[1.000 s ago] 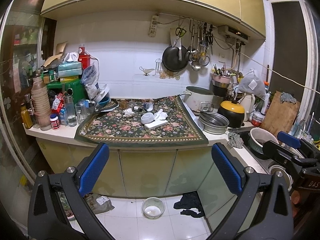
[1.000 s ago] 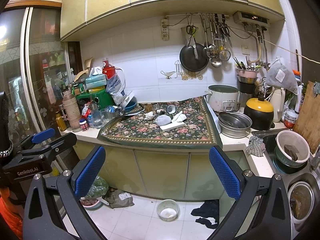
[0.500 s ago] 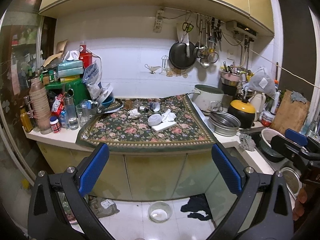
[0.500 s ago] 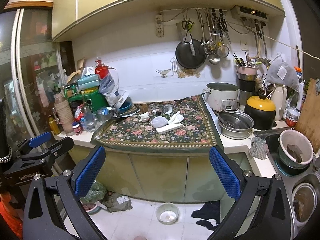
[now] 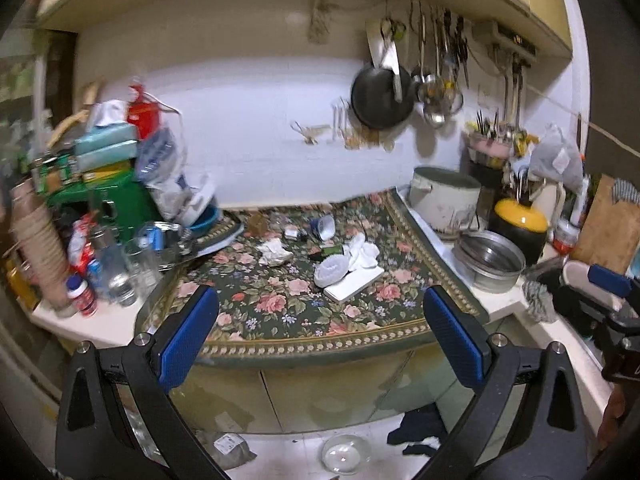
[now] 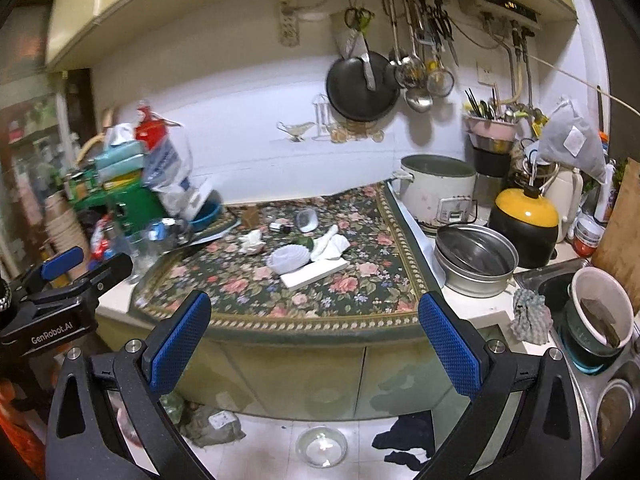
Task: Collect trash
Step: 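Move left gripper to white foam net while right gripper approaches white paper towel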
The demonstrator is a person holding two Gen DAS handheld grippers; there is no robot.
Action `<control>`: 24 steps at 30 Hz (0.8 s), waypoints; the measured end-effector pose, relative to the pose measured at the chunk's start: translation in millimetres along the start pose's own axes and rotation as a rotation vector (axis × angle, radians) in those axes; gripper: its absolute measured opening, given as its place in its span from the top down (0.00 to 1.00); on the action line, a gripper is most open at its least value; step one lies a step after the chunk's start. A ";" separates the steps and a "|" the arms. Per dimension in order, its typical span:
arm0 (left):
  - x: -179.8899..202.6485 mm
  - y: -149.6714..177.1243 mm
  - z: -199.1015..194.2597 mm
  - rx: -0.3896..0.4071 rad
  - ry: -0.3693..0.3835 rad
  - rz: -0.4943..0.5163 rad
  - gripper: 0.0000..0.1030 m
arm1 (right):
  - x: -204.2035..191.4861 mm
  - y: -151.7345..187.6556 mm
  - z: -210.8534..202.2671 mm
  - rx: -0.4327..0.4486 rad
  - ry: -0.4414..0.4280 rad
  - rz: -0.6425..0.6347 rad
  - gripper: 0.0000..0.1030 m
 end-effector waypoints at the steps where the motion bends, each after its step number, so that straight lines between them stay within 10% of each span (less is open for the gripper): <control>1: -1.7 -2.2 15.5 -0.021 0.012 0.015 0.02 | 0.6 -2.1 9.1 -0.008 0.012 0.004 0.00; 14: -10.7 1.9 192.2 -0.239 0.057 0.021 0.03 | 36.7 -6.1 139.0 -0.170 0.068 0.053 0.00; 24: 4.3 21.2 318.2 -0.344 -0.004 -0.007 0.05 | 69.2 -12.1 261.2 -0.263 -0.079 0.020 0.11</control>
Point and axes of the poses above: each gripper's, at about its wrist camera, not at the fingertips, and z roughly the way its jaws point, x to its right, y to its underside, the point moved 10 cm from there along z, roughly the way its jaws point, and after that the axes turned 10 degrees about -z, right-handed, at the moved point
